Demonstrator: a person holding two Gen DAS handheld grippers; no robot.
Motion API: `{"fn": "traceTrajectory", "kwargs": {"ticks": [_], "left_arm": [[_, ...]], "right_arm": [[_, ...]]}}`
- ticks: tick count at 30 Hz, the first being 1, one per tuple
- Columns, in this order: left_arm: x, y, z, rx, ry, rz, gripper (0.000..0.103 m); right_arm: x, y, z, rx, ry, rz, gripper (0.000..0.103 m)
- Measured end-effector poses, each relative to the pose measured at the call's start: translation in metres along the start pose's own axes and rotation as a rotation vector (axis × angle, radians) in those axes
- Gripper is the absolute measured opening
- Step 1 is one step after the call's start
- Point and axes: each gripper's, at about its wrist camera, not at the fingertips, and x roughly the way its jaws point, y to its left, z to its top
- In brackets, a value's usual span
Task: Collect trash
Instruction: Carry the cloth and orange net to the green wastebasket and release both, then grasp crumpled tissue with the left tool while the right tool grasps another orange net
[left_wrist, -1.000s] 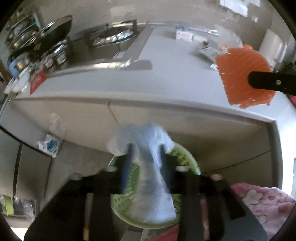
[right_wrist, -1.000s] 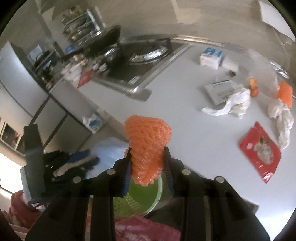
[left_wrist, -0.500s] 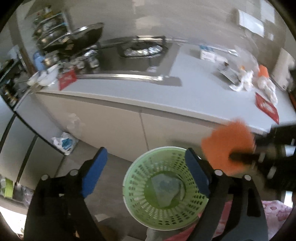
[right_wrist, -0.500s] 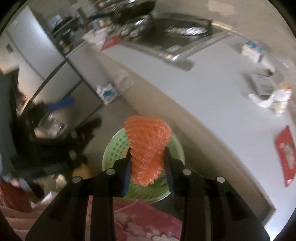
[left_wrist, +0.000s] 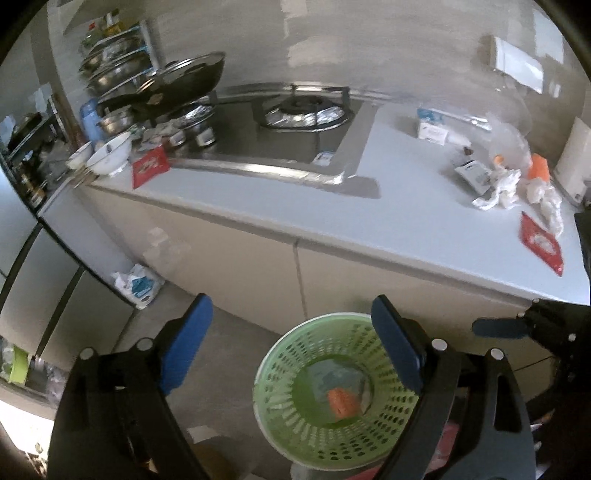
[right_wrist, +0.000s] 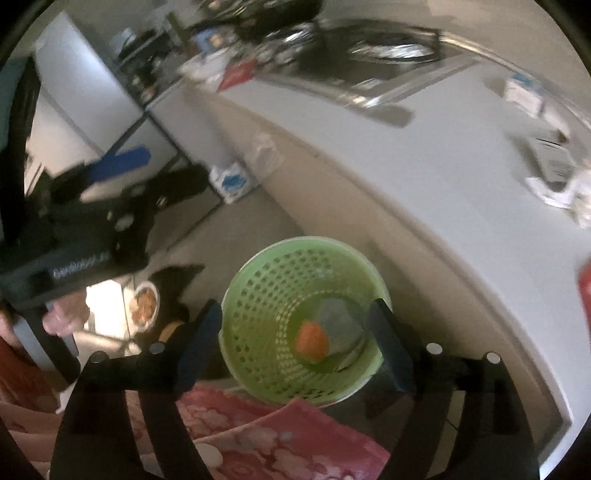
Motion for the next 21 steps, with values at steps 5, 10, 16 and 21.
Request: {"fn": "traceTrajectory", "kwargs": {"ticks": [5, 10, 16, 21], "left_arm": [[0.003, -0.027, 0.020, 0.033, -0.023, -0.081, 0.088], [0.010, -0.069, 0.044, 0.088, -0.047, -0.176, 0.089], [0.022, -0.128, 0.065, 0.163, -0.063, -0.266, 0.089], [0.034, -0.185, 0.087, 0.215, -0.075, -0.337, 0.089]], "right_arm": [[-0.037, -0.047, 0.005, 0.107, -0.100, -0.060, 0.082], [-0.072, -0.102, 0.002, 0.192, -0.183, -0.177, 0.082], [-0.103, -0.178, -0.018, 0.318, -0.230, -0.317, 0.082], [-0.126, -0.235, -0.027, 0.396, -0.274, -0.385, 0.082]]}}
